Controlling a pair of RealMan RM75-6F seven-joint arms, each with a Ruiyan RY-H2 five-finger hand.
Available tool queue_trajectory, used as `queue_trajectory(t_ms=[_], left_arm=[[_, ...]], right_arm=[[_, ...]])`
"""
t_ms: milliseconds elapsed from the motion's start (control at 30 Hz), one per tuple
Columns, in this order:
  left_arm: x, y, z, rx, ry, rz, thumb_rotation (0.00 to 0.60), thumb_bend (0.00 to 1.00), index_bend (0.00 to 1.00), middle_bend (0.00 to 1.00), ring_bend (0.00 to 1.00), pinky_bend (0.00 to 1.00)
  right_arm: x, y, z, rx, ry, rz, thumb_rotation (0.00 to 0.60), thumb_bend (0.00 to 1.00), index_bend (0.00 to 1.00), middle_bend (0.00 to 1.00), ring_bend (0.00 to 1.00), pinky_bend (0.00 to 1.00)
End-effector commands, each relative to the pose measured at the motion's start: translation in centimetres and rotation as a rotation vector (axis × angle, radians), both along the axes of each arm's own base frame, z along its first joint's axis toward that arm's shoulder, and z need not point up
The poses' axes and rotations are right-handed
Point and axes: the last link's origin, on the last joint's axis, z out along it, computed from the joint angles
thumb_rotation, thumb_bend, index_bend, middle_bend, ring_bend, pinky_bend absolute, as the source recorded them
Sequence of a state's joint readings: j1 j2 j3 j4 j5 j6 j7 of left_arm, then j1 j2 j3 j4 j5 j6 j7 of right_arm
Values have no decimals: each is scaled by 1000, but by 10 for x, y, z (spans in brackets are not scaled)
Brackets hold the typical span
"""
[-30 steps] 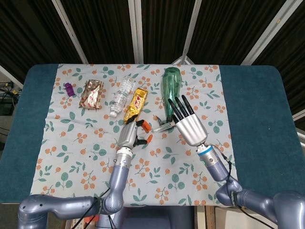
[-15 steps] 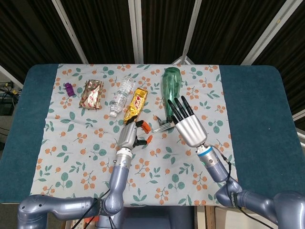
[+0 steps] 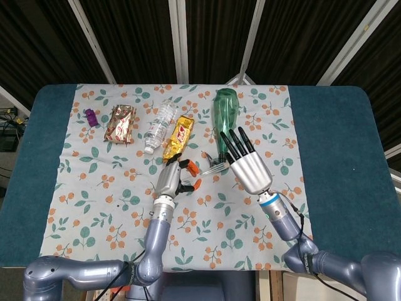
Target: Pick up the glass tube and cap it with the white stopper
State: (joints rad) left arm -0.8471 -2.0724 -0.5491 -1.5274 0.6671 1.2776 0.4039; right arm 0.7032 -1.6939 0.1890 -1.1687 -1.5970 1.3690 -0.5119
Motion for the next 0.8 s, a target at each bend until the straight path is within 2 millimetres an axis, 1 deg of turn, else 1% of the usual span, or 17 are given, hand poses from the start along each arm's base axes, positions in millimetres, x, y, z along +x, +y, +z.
queue_trajectory(t_ms=[33,800], left_arm=[[0,-1,0,-1,0,2,600,523,669,529,72,0],[3,-4,-3,-14,-22,37,600,523,669,529,77,0]], right_arm=[[0,0,0,-1,2,-1,600,415,594,108,0,0],[-1,4,-3,9,1,-7,600,416,594,108,0,0]])
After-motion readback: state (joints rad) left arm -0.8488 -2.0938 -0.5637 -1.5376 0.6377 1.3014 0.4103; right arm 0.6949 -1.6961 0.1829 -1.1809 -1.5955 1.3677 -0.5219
